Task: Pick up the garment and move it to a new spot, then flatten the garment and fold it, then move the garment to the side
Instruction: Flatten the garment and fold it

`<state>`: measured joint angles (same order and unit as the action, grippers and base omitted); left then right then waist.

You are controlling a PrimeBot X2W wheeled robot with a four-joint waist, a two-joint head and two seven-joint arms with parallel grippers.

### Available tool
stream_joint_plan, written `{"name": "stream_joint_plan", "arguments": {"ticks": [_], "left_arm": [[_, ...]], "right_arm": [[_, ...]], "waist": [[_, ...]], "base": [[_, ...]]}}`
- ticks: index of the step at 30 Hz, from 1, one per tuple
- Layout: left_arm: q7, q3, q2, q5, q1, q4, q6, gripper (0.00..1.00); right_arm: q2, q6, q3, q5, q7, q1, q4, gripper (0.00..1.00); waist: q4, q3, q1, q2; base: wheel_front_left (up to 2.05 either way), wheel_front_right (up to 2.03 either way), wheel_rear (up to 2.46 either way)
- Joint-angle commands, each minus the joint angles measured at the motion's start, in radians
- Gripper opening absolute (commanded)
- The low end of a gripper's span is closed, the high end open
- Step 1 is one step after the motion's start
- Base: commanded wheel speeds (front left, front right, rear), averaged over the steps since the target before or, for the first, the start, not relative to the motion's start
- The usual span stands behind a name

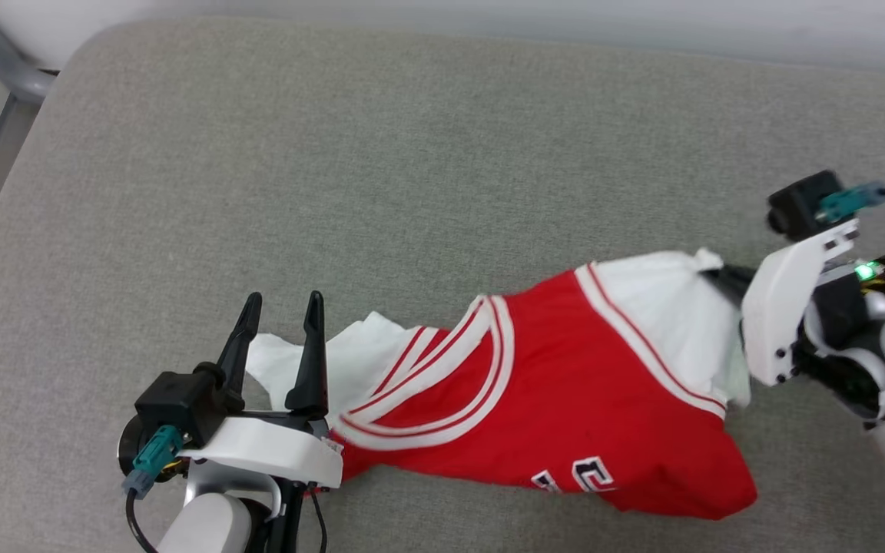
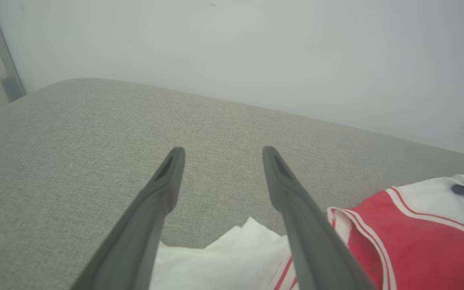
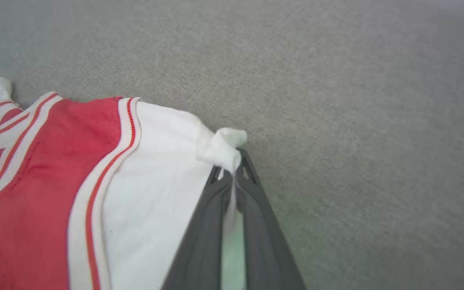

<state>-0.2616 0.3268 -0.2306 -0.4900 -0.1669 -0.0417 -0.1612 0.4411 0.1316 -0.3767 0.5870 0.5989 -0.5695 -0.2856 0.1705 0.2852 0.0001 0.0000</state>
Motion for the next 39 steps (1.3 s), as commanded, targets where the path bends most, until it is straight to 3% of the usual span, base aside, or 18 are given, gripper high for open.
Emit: {"name": "stream_joint_plan", "arguments": {"ticks": [1,9,15,20,21,22,23,30,39], "left_arm": [[-0.005,-0.003,0.003,0.001,0.008,-0.002,0.003,1.0],[-0.003,-0.016,-0.008,-0.005,0.042,-0.016,0.003,1.0],[0.015,-0.019,-0.022,-0.017,0.061,-0.033,0.003,1.0],[0.03,-0.022,-0.031,-0.029,0.076,-0.046,-0.003,1.0],[0.032,-0.022,-0.032,-0.031,0.078,-0.047,-0.003,1.0],[0.035,-0.022,-0.034,-0.032,0.079,-0.051,-0.003,1.0],[0.036,-0.023,-0.036,-0.031,0.082,-0.053,-0.004,1.0],[0.054,-0.025,-0.054,-0.04,0.104,-0.055,-0.007,1.0],[0.126,-0.032,-0.078,-0.068,0.096,-0.035,-0.017,1.0]], "right_arm": [[0.003,-0.002,0.023,-0.007,-0.014,0.016,0.01,0.0],[-0.027,-0.002,0.317,-0.101,-0.018,0.218,0.087,0.0],[-0.12,-0.002,0.497,-0.169,0.005,0.415,0.112,0.0],[-0.205,-0.001,0.561,-0.221,-0.069,0.487,0.089,0.0],[-0.219,-0.001,0.568,-0.231,-0.099,0.488,0.085,0.17],[-0.233,-0.001,0.568,-0.239,-0.129,0.49,0.082,0.65],[-0.247,-0.001,0.569,-0.24,-0.161,0.491,0.083,1.0],[-0.296,-0.001,0.588,-0.312,-0.409,0.508,0.141,1.0],[-0.351,-0.001,0.574,-0.415,-0.568,0.556,0.277,1.0]], "waist": [[-0.016,-0.015,-0.0001,0.0],[-0.073,-0.063,-0.0001,0.0],[-0.098,-0.085,-0.0001,0.0],[-0.109,-0.1,-0.0001,0.0],[-0.11,-0.103,-0.0001,0.0],[-0.111,-0.108,-0.0001,0.0],[-0.112,-0.114,-0.0001,0.0],[-0.114,-0.152,-0.0001,0.0],[-0.119,-0.18,-0.0001,0.0]], "base": [[0.0,0.0,0.0],[0.0,0.0,0.0],[0.0,0.0,0.0],[0.0,0.0,0.0],[0.0,0.0,0.0],[0.0,0.0,0.0],[0.0,0.0,0.0],[0.0,0.0,0.0],[0.0,0.0,0.0]]}}
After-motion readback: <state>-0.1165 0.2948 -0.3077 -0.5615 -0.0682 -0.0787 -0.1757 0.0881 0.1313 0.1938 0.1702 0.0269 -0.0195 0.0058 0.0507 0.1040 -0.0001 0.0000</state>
